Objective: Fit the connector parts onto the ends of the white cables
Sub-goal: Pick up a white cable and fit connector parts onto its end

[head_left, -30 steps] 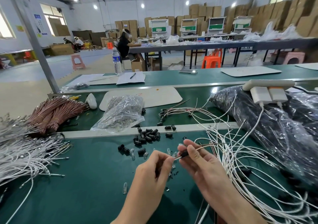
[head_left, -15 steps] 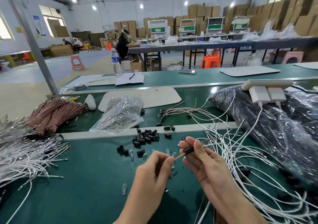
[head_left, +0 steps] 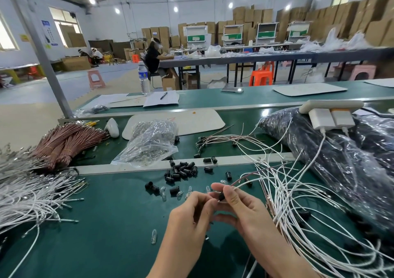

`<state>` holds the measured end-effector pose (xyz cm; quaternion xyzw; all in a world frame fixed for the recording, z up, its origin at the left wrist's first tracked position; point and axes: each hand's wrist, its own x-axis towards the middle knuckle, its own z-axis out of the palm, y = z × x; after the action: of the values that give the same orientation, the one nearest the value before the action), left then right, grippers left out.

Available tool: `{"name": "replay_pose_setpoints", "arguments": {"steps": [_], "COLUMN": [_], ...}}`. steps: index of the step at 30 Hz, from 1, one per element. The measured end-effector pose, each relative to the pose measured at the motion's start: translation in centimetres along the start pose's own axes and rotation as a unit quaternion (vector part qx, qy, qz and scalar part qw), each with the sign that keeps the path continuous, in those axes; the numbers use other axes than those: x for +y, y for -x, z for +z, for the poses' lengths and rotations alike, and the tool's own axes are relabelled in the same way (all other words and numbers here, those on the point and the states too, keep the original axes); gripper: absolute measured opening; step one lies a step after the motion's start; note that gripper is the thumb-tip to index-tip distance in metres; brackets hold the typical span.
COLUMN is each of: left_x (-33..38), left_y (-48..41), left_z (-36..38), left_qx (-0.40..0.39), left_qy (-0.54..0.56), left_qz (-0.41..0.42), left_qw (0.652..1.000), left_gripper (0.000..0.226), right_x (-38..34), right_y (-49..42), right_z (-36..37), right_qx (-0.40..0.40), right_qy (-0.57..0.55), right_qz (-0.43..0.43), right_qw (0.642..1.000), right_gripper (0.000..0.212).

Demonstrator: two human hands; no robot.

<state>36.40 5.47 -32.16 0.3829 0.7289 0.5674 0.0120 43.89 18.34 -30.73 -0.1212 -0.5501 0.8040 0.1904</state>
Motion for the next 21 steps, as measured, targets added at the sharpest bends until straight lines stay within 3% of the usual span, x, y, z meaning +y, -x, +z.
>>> {"name": "replay_pose_setpoints", "arguments": {"steps": [5, 10, 15, 21], "left_x": [0.2, 0.8, 0.9, 0.8], "left_y": [0.0, -0.2, -0.3, -0.8], "left_z": [0.1, 0.2, 0.4, 0.1], "left_qx": [0.008, 0.020, 0.009, 0.008], "left_qy": [0.017, 0.108, 0.196, 0.255], "left_qz": [-0.018, -0.058, -0.099, -0.144], "left_qw": [1.000, 0.992, 0.975, 0.956], "left_gripper": [0.013, 0.018, 0.015, 0.029], "right_x": [0.2, 0.2, 0.0, -0.1], "right_y": [0.1, 0.2, 0.2, 0.0], "right_z": [0.1, 0.1, -0.1, -0.2], "right_qx": [-0.019, 0.006, 0.035, 0.050], "right_qy": [0.023, 0.044, 0.016, -0.014], "right_qz": [-0.004, -0.036, -0.042, -0.035], "right_qw": [1.000, 0.998, 0.998, 0.998], "right_gripper": [0.031, 0.025, 0.027, 0.036]}}
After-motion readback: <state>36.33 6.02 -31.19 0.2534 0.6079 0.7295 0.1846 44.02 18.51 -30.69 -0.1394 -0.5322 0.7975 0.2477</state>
